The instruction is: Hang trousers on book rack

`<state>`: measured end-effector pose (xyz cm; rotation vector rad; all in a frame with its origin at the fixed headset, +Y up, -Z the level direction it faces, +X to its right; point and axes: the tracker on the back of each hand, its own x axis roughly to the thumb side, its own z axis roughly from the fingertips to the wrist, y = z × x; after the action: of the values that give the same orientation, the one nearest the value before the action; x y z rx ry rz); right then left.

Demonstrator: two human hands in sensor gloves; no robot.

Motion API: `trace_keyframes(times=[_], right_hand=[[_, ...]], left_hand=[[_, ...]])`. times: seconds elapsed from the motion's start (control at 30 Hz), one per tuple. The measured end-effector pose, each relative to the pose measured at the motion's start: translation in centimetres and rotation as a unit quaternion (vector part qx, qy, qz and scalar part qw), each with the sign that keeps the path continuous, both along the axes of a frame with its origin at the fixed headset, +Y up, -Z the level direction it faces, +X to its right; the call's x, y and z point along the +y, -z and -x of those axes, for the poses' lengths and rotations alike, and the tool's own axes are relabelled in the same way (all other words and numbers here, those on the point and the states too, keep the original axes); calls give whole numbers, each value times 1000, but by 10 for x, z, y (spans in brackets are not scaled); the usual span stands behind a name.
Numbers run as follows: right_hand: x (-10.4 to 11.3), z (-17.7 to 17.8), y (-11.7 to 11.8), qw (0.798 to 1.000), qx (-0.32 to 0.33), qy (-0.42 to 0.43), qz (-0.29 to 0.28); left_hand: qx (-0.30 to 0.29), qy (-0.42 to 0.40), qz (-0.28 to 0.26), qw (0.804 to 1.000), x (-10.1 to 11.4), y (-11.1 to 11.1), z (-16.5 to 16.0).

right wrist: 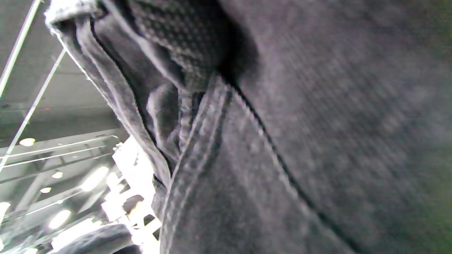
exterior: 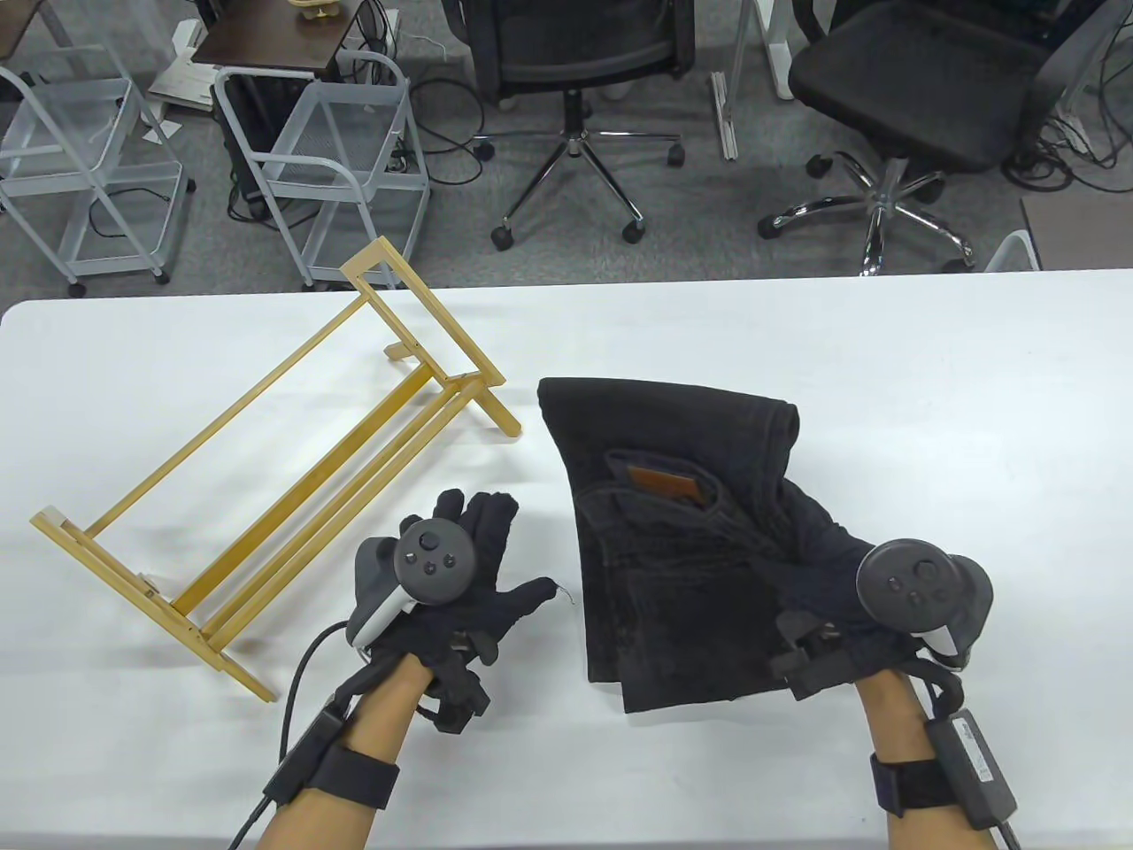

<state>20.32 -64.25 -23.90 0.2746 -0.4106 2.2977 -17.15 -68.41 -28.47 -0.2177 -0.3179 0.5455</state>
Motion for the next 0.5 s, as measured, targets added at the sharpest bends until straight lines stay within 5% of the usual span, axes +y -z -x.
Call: trace_keyframes(times=[0.5], right_hand=[[27,28,-22,991,96,52,-79]], left_hand=[[-75,-237,33,968,6,6,13]])
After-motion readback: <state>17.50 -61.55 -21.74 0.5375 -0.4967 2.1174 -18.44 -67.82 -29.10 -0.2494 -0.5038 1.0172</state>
